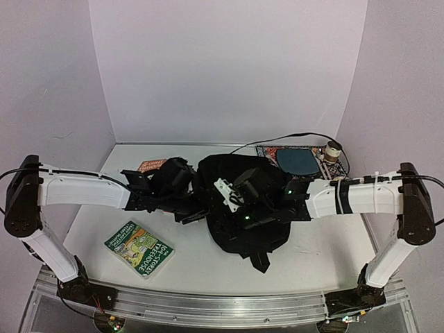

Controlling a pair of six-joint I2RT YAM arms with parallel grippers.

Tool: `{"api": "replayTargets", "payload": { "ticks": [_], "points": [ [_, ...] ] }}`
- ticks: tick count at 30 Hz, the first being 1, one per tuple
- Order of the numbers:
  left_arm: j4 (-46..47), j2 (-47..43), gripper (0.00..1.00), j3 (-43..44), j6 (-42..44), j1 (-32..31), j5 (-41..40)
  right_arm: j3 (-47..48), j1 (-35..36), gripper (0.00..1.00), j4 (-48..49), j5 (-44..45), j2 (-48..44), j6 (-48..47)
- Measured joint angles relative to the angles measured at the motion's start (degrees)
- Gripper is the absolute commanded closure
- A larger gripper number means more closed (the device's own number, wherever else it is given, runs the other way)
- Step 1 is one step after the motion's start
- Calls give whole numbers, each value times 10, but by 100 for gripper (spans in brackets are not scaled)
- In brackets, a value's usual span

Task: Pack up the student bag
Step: Hold the student bag at the center of the board, then unzip the largest pocket of the student bag.

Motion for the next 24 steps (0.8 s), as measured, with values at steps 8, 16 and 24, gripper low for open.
{"api": "replayTargets", "payload": {
  "ticks": [8,16,24],
  "points": [
    [32,42,100,0,-18,-12,5,-4,1,100,2,6,-1,-4],
    [33,3,100,-23,-17,-12,-18,-68,3,100,-14,65,-70,-38],
    [28,-86,100,-56,17,53,23,-139,-17,100,-66,140,-205,-98]
  ]
}}
